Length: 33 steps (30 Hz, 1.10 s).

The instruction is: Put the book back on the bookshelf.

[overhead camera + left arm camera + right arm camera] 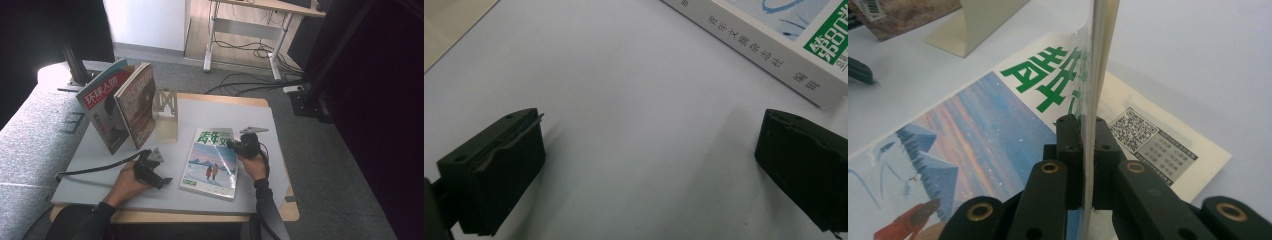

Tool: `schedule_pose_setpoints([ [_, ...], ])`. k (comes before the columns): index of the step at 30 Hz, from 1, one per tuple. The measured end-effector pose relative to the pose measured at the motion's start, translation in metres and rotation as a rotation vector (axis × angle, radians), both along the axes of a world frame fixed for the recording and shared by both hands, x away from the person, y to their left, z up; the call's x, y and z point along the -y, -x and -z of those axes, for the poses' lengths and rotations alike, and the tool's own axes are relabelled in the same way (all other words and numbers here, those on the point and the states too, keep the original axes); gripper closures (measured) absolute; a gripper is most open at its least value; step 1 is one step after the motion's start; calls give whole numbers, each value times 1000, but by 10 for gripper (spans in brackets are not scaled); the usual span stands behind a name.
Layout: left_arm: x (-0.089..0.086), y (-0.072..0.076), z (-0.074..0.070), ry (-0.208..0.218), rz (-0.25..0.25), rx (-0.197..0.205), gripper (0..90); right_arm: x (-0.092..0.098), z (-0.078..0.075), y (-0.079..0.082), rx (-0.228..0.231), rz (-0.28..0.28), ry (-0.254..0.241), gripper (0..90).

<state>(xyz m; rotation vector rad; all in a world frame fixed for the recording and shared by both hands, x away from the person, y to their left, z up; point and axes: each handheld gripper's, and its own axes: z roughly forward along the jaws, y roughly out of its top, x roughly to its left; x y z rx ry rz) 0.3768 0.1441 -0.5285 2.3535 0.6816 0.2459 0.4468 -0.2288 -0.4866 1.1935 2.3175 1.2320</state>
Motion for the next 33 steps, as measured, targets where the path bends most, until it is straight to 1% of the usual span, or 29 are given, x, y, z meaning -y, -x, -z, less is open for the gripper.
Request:
schedule_pose_setpoints([
  [4, 0, 0, 0, 4, -5, -6, 0, -2, -6, 5, 25, -11, -1, 852],
  [5, 0, 0, 0, 4, -5, -6, 0, -2, -6, 5, 25, -11, -1, 852],
  [6, 0, -2, -2, 21, -23, -33, 0, -4, -10, 9, 43, -17, 3, 853],
  [7, 0, -2, -2, 21, -23, -33, 0, -4, -10, 9, 43, -17, 3, 853],
  [8, 0, -4, -6, 45, -26, -61, 8, -5, -13, 11, 59, -25, 2, 853],
  [9, 0, -4, -6, 45, -26, -61, 16, -5, -13, 11, 59, -25, 2, 853],
  [10, 0, -5, -8, 63, -22, -66, 16, -5, -16, 13, 69, -31, 2, 853],
  [11, 3, -5, -14, 64, -22, -47, 24, -6, -21, 17, 87, -33, 5, 853],
  [12, 5, -5, -17, 55, -10, -35, 28, -6, -24, 19, 94, -34, 6, 853],
  [13, 7, -6, -20, 56, 2, -30, 31, -6, -26, 21, 102, -37, 8, 853],
  [15, 13, -8, -25, 63, 13, -30, 39, -6, -31, 25, 117, -39, 14, 853],
  [16, 16, -9, -28, 78, 22, -30, 44, -6, -33, 27, 123, -40, 14, 853],
  [17, 16, -9, -28, 78, 22, -30, 54, -6, -35, 29, 130, -41, 17, 853],
  [18, 19, -10, -31, 89, 29, -35, 55, -6, -37, 30, 138, -43, 19, 853],
  [19, 25, -13, -36, 92, 46, -26, 59, -6, -39, 32, 142, -43, 18, 852],
  [20, 28, -15, -38, 98, 55, -32, 75, -6, -40, 34, 147, -44, 20, 852],
  [21, 32, -16, -40, 87, 59, -26, 76, -5, -42, 35, 153, -47, 22, 852],
  [22, 36, -18, -40, 90, 66, -17, 80, -5, -43, 37, 157, -47, 20, 852],
  [23, 39, -20, -41, 95, 68, -27, 98, -4, -44, 39, 160, -46, 18, 852],
  [25, 47, -23, -41, 79, 59, -7, 141, -3, -47, 42, 170, -48, 17, 852],
  [27, 53, -25, -41, 81, 75, -17, 147, -1, -49, 45, 178, -49, 12, 852],
  [28, 53, -25, -41, 81, 75, -17, 148, 0, -50, 47, 183, -50, 13, 852],
  [29, 60, -27, -40, 88, 86, -18, 150, 1, -52, 48, 189, -52, 15, 852],
  [30, 62, -29, -40, 94, 91, -28, 157, 2, -53, 49, 191, -54, 15, 852],
  [33, 69, -32, -36, 84, 99, -38, 169, 4, -55, 53, 205, -60, 15, 851],
])
